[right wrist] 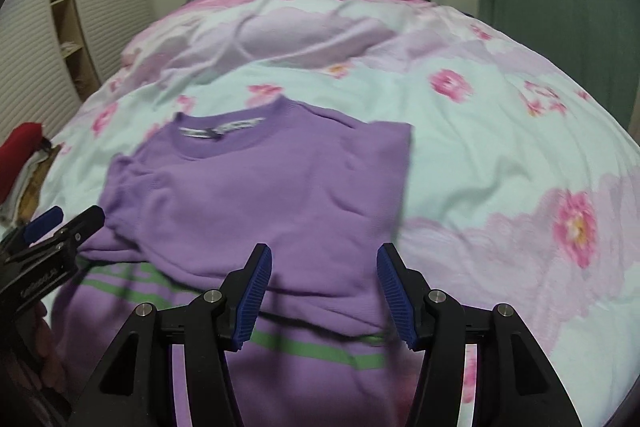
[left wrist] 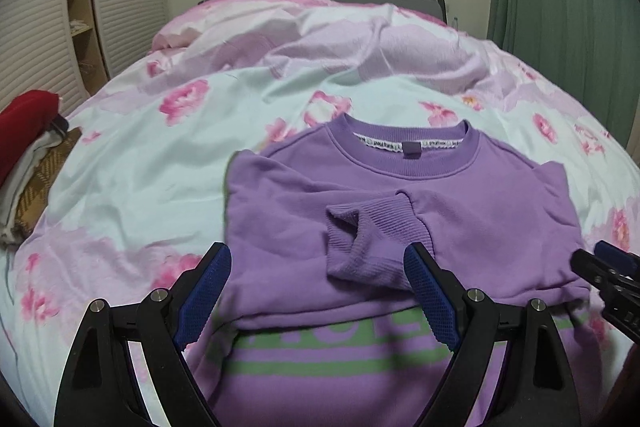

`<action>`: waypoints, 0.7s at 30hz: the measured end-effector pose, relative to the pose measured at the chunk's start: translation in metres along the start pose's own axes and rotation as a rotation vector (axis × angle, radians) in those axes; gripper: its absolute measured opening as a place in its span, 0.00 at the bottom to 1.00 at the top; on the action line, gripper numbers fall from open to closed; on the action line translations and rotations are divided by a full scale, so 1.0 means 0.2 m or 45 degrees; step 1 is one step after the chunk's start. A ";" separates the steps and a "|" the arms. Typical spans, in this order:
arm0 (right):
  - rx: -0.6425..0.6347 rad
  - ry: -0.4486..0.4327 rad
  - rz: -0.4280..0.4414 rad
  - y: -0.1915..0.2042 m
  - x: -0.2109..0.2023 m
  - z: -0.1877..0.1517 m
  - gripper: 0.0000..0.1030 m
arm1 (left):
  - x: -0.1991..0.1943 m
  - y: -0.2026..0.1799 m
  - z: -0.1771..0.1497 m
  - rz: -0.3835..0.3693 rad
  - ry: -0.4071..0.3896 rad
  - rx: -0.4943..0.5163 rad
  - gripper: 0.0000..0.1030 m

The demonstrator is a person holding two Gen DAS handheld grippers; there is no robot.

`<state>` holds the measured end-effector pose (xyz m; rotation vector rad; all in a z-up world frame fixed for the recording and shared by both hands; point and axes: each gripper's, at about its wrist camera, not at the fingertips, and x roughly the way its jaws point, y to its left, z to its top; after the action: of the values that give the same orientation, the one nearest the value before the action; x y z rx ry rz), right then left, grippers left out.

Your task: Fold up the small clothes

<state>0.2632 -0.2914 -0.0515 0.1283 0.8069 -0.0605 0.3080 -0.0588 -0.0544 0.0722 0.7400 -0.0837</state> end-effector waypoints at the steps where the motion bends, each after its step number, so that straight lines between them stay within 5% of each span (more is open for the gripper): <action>1: 0.005 0.008 -0.005 -0.02 0.01 0.00 0.54 | 0.02 0.00 0.00 0.008 0.008 0.004 0.86; 10: 0.042 0.102 -0.029 -0.10 0.13 -0.06 0.54 | 0.19 0.21 -0.05 0.161 0.130 -0.120 0.86; 21: 0.059 0.045 -0.017 -0.10 0.00 -0.10 0.54 | -0.10 0.13 -0.09 0.050 0.026 0.008 0.86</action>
<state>0.2466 -0.3084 -0.0678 0.1685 0.8423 -0.0896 0.2838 -0.0293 -0.0535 0.0938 0.7588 -0.0476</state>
